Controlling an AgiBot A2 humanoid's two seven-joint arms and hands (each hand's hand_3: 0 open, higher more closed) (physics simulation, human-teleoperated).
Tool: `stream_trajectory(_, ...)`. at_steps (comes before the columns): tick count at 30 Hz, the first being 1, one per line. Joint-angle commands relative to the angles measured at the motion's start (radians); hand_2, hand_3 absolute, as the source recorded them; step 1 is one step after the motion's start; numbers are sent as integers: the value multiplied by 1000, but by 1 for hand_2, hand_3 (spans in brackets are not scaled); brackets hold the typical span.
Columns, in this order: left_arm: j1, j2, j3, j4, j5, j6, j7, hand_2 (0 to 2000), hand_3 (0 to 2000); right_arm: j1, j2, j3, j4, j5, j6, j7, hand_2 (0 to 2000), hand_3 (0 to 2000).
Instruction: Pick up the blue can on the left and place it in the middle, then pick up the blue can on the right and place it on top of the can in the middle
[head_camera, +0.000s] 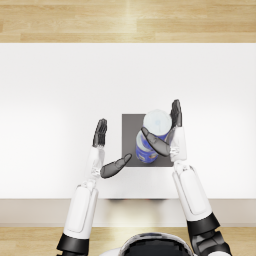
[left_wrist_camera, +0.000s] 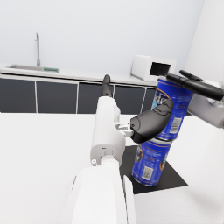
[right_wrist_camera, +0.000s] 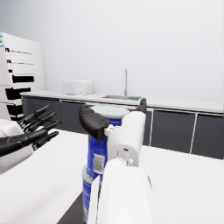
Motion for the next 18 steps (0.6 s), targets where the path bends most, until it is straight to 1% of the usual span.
stream_trajectory(1, 12, 6, -8, -9, 0, 0, 0, 0, 0, 74, 57, 67, 55, -1, -5, -1, 0, 0)
stream_trajectory(2, 12, 8, -9, -9, 0, 0, 0, 0, 0, 79, 64, 73, 62, 1, -7, -1, 0, 0)
stream_trajectory(5, 15, 15, -10, -4, 0, 0, 0, 0, 0, 91, 48, 56, 94, 1, -12, -2, 0, 0)
stream_trajectory(10, 21, 26, -12, -12, 0, 0, 0, 0, 0, 110, 25, 2, 153, 1, -15, 0, 0, 0)
stream_trajectory(15, 40, 41, -27, -38, 0, 0, 0, 0, 0, 129, -1, -90, 248, 0, -16, 0, 0, 0)
stream_trajectory(18, 66, 53, -63, -71, 0, 0, 0, 0, 0, 137, -10, -163, 295, 0, -17, -1, 0, 0)
